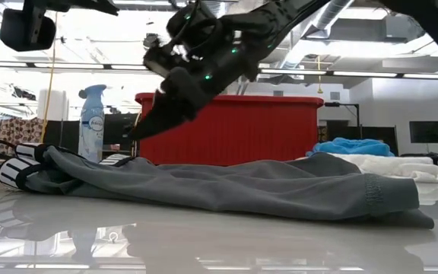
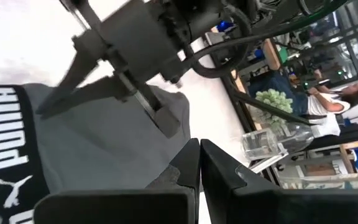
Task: Fold laundry
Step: Fold the gray boxers
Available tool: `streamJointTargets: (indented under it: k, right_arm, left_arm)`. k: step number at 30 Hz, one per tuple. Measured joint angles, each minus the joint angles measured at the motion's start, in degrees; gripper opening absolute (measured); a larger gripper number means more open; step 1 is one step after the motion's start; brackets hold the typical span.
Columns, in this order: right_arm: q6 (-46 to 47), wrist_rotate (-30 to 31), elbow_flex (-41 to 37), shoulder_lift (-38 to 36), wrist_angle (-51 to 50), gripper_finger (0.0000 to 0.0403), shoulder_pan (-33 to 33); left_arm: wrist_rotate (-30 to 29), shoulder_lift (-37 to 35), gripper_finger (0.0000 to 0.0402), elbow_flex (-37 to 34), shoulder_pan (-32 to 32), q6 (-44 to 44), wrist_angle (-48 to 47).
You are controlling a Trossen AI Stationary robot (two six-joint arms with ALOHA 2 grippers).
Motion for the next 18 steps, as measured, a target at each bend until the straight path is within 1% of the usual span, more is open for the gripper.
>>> streamJointTargets:
  k: [6, 11, 14, 18]
  right_arm:
    - [-0.4, -0.5, 4.9, 3.6, -3.8, 0.0013, -0.6]
    - [-0.5, -0.1, 4.8, 4.7, -5.8, 0.0013, -1.6]
    - [-0.4, 2.2, 4.3, 4.7, -6.0, 0.0013, -2.7]
    - [1.6, 7.0, 4.3, 4.7, -7.6, 0.0013, -5.2]
  left_arm:
    - [0.0, 0.0, 0.0000, 0.0, -0.1, -1.1, -0.9]
    - [-0.5, 0.0, 0.0000, 0.0, -0.1, -1.2, -2.7]
    - [-0.9, 0.0, 0.0000, 0.0, -0.1, -1.1, -2.9]
    - [-1.2, 0.0, 0.0000, 0.0, -0.1, -0.8, -3.6]
